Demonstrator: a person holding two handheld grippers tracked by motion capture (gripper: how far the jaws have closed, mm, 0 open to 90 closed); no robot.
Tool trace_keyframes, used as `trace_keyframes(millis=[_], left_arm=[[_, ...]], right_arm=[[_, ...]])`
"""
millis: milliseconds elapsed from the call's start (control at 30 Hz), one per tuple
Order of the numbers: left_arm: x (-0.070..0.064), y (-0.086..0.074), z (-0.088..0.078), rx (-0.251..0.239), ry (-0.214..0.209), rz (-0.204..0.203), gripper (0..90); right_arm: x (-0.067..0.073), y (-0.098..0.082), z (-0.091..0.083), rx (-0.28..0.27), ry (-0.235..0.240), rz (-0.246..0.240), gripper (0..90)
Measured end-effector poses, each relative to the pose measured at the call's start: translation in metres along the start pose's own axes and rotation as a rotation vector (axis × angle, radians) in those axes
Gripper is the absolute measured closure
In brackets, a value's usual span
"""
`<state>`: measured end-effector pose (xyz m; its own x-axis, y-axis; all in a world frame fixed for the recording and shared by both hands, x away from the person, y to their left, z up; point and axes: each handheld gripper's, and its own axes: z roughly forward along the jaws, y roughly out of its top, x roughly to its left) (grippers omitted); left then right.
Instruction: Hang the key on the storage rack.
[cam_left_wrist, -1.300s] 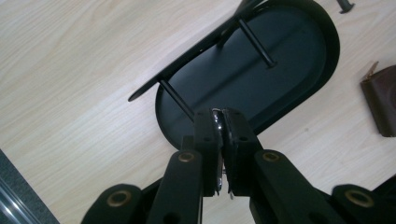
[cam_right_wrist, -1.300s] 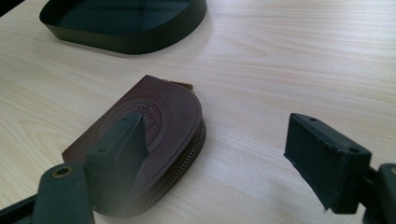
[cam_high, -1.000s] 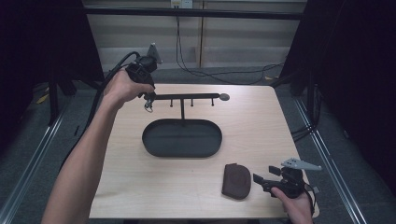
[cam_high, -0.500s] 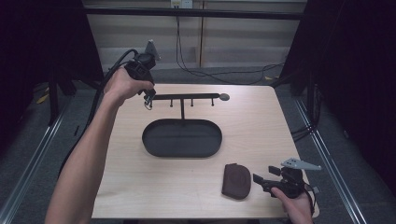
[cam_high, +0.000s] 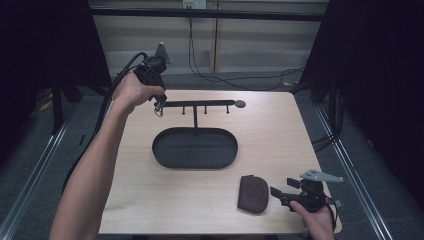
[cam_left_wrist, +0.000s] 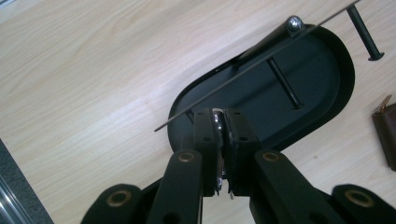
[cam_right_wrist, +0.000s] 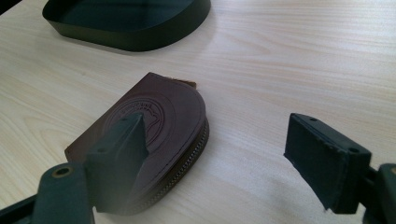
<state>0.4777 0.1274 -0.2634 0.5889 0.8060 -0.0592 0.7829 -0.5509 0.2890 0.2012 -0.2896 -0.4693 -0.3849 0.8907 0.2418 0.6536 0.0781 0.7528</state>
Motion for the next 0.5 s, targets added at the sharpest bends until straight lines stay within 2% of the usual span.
trace_keyframes(millis=[100, 233, 400, 500], left_arm=[[0.000, 0.001, 0.001, -0.004, -0.019, -0.014, 85.3], [-0.002, 0.002, 0.004, 0.005, -0.014, -0.002, 85.2], [-0.003, 0.002, 0.008, -0.002, -0.008, -0.013, 85.2], [-0.003, 0.003, 0.010, -0.005, -0.025, -0.018, 85.2]], right_arm=[[0.000, 0.000, 0.001, 0.004, 0.001, -0.002, 20.6], [0.000, 0.000, 0.001, 0.006, 0.002, -0.001, 20.5], [0.000, 0.000, 0.001, 0.005, 0.002, -0.003, 20.6], [0.000, 0.000, 0.001, 0.005, 0.001, -0.004, 20.6]])
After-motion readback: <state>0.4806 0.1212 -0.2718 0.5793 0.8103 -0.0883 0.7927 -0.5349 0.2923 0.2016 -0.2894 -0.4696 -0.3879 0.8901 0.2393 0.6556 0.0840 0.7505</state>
